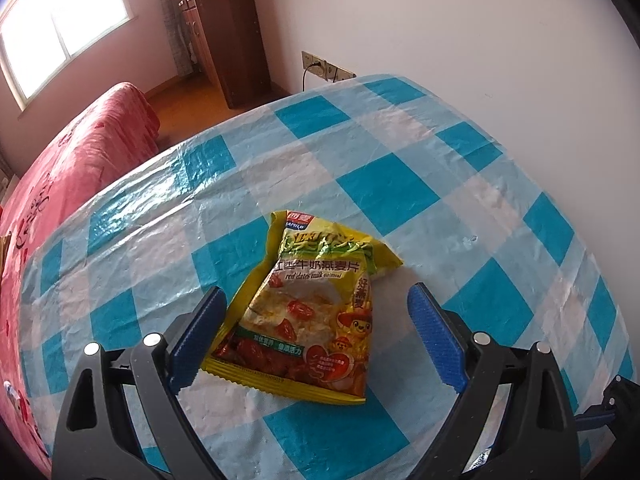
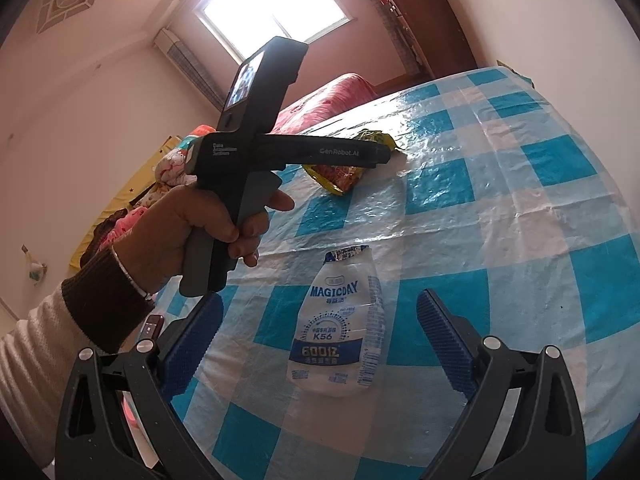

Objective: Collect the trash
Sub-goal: 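Grasp the yellow snack bag with the left tool, then grasp the white Magicday yogurt bottle with the right tool while the left tool holds the snack bag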

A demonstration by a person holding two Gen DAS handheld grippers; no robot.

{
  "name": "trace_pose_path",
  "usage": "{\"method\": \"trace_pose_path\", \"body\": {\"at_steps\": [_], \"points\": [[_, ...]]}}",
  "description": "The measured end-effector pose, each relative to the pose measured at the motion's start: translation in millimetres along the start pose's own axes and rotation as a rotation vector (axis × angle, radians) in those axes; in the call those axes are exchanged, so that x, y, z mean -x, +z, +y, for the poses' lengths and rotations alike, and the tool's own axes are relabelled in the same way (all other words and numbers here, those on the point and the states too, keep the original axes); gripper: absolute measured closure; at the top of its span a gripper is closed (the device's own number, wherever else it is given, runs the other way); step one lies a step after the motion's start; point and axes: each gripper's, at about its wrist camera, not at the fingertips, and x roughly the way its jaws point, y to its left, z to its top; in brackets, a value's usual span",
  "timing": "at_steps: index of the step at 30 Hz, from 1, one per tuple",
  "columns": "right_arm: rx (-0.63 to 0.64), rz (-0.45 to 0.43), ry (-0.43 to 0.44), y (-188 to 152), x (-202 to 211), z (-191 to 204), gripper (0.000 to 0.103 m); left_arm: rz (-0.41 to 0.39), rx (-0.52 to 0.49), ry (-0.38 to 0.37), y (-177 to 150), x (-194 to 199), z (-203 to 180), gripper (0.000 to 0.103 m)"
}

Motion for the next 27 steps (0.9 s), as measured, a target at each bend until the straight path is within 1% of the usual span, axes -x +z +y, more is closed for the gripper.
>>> {"method": "trace_pose_path", "body": {"at_steps": [3,5,6,7,10,14,16,21,27], "points": [[-0.001,0.005,0.000,0.3,-0.6,-0.3,0.007,-0.002,0.013,-0.009,-2.8,-1.2,0.6,0.014],[-0.001,0.008,-0.003,0.4,-1.4,-0.2,0.007,0.010,0.029,-0.013,-5.9,-3.5,1.6,0.023],[-0.002,0.008,-0.003,1.0,-1.6,-0.4,0.007,0.013,0.039,-0.019,-7.4,-4.1,2.4,0.030],[-0.002,0.009,-0.003,1.1,-1.7,-0.6,0.007,0.000,0.056,-0.023,-9.0,-2.1,4.4,0.035],[-0.005,0.014,-0.005,1.6,-3.1,-1.2,0.007,-0.010,0.060,-0.020,-12.3,0.6,4.3,0.040],[0.000,0.020,-0.014,2.3,-5.1,-1.1,0.007,-0.011,0.079,-0.007,-16.7,4.9,2.5,0.045],[0.005,0.025,-0.018,2.5,-6.6,-1.0,0.007,-0.013,0.093,0.005,-19.7,7.3,1.8,0.049],[0.014,0.043,-0.038,3.2,-11.7,-1.3,0.007,-0.019,0.125,0.021,-29.4,14.3,1.1,0.052],[0.052,0.087,-0.095,1.5,-23.2,3.9,0.007,-0.035,0.152,0.040,-49.8,28.2,1.4,0.054]]}}
